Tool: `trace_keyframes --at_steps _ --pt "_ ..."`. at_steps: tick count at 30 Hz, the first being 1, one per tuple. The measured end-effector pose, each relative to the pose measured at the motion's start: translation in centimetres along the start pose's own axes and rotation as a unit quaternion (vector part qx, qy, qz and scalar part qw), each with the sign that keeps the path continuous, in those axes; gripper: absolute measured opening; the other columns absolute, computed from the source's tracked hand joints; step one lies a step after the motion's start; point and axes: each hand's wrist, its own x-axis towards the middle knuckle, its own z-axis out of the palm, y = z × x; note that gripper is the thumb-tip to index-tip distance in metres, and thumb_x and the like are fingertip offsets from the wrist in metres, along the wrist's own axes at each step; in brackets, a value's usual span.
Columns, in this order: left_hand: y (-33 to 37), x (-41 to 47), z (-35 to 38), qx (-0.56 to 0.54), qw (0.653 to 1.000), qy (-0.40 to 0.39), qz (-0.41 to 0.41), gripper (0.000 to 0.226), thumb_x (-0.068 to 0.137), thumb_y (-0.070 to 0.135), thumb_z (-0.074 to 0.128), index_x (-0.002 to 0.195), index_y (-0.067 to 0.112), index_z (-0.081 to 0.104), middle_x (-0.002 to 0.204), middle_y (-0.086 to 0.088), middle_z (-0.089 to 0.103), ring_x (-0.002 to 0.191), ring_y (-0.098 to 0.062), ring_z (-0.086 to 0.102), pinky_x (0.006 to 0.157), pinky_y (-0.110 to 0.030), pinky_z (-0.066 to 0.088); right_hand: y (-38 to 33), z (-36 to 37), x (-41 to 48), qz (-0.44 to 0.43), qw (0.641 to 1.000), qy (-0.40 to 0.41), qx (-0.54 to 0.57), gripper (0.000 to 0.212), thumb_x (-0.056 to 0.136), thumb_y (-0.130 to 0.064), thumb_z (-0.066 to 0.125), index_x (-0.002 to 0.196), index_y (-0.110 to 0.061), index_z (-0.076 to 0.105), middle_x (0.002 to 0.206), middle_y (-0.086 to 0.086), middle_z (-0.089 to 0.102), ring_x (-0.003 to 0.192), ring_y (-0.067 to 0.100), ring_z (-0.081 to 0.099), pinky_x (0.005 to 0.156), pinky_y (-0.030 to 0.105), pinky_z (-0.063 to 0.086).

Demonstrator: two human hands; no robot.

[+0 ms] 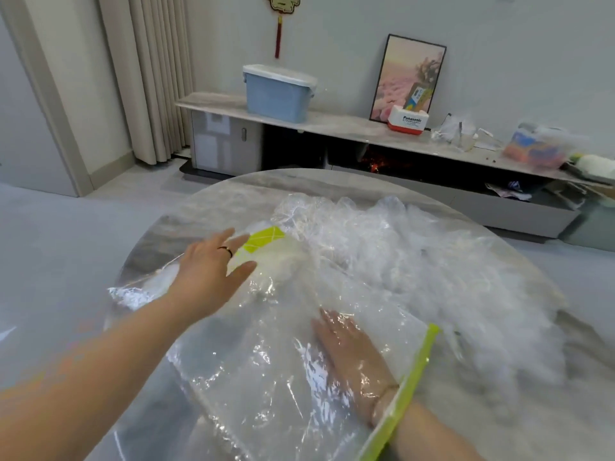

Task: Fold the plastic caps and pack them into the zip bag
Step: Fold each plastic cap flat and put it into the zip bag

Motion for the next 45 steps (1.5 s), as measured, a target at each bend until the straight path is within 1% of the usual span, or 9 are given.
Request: trace_keyframes --at_steps 5,9,12,16,21,25,28,39,45 --pt "7.2 -7.3 0.2 -0.005 0.985 -0.133 0.112 0.137 0.026 0.096 -0.017 0.144 0.037 0.018 0.154 0.011 0.007 0.141 -0.007 0.008 0.109 -0.019 -0.005 0.6 -5.6 -5.7 0.021 0.988 -0.152 -0.016 0.067 0.094 -0.041 -0.012 0.141 -0.017 0.029 0.137 -0.001 0.045 0.136 0.011 0.031 0.112 0.017 0.006" --pt "10.3 -11.5 2.8 0.023 0.974 -0.179 0.137 0.122 0.036 0.087 0.011 0.146 0.035 0.002 0.154 0.012 -0.008 0.142 -0.006 -0.006 0.105 -0.020 -0.017 2.5 -9.4 -7.8 0.047 0.979 -0.180 0.084 0.069 0.077 -0.049 0.010 0.105 -0.015 0.064 0.110 0.001 0.063 0.105 0.018 0.056 0.088 0.020 0.042" --pt "11.1 -13.9 3.6 0.091 0.958 -0.220 0.159 0.107 0.046 0.075 0.028 0.138 0.022 0.037 0.143 -0.001 0.039 0.132 -0.016 0.040 0.109 -0.023 -0.007 4.0 -10.5 -9.1 0.193 0.975 -0.062 0.092 0.018 0.072 -0.022 0.051 0.064 -0.018 0.066 0.063 -0.005 0.063 0.059 0.014 0.062 0.052 0.018 0.043" --pt "9.5 -14.6 5.5 0.169 0.938 -0.237 0.188 0.077 0.053 0.060 0.034 0.118 0.022 0.046 0.114 -0.004 0.067 0.112 -0.022 0.054 0.107 -0.035 0.009 6.1 -11.5 -10.1 0.315 0.941 -0.120 0.035 0.031 0.093 -0.018 0.043 0.124 -0.016 0.048 0.130 -0.001 0.045 0.124 0.018 0.039 0.098 0.021 0.028" --pt "6.5 -13.2 5.1 0.263 0.923 -0.177 0.220 0.060 0.062 0.047 0.033 0.098 0.021 0.073 0.102 -0.007 0.071 0.089 -0.024 0.070 0.113 -0.033 0.000 8.2 -10.8 -11.2 0.396 0.910 -0.126 0.008 0.043 0.094 -0.025 0.042 0.136 -0.018 0.035 0.144 -0.001 0.031 0.133 0.017 0.029 0.105 0.023 0.022" --pt "5.2 -11.5 3.5 0.260 0.936 -0.201 0.128 0.067 0.086 0.052 0.028 0.142 0.017 0.035 0.149 -0.007 0.031 0.136 -0.018 0.033 0.107 -0.027 -0.024 8.9 -10.3 -11.1 0.434 0.890 -0.124 0.055 0.039 0.094 -0.020 0.043 0.133 -0.015 0.041 0.137 0.004 0.044 0.127 0.020 0.038 0.098 0.025 0.032" --pt "4.9 -11.0 3.4 0.277 0.932 -0.218 0.083 0.059 0.099 0.044 0.025 0.148 0.028 -0.005 0.156 0.007 -0.007 0.144 -0.010 -0.004 0.113 -0.034 -0.010 9.2 -9.6 -11.1 0.436 0.891 -0.116 0.054 0.028 0.094 -0.012 0.041 0.119 -0.011 0.054 0.123 0.006 0.053 0.115 0.020 0.047 0.089 0.025 0.038" --pt "4.5 -10.4 1.7 0.278 0.944 -0.175 0.026 0.070 0.092 0.015 0.033 0.147 0.025 -0.010 0.156 0.003 -0.007 0.144 -0.013 -0.005 0.114 -0.035 -0.005 6.3 -10.7 -10.7 0.339 0.933 -0.099 0.071 0.027 0.092 -0.007 0.041 0.101 -0.017 0.064 0.104 -0.005 0.062 0.104 0.015 0.049 0.078 0.017 0.029" --pt "6.9 -11.8 3.0 0.098 0.961 -0.077 0.248 0.067 0.064 0.048 0.040 0.123 0.018 0.045 0.120 -0.008 0.061 0.115 -0.018 0.041 0.109 -0.023 0.006 -0.1 -11.4 -11.9 0.171 0.970 -0.009 0.173 0.011 0.062 -0.024 0.045 0.066 -0.031 0.053 0.057 -0.017 0.056 0.070 0.005 0.046 0.060 0.015 0.030"
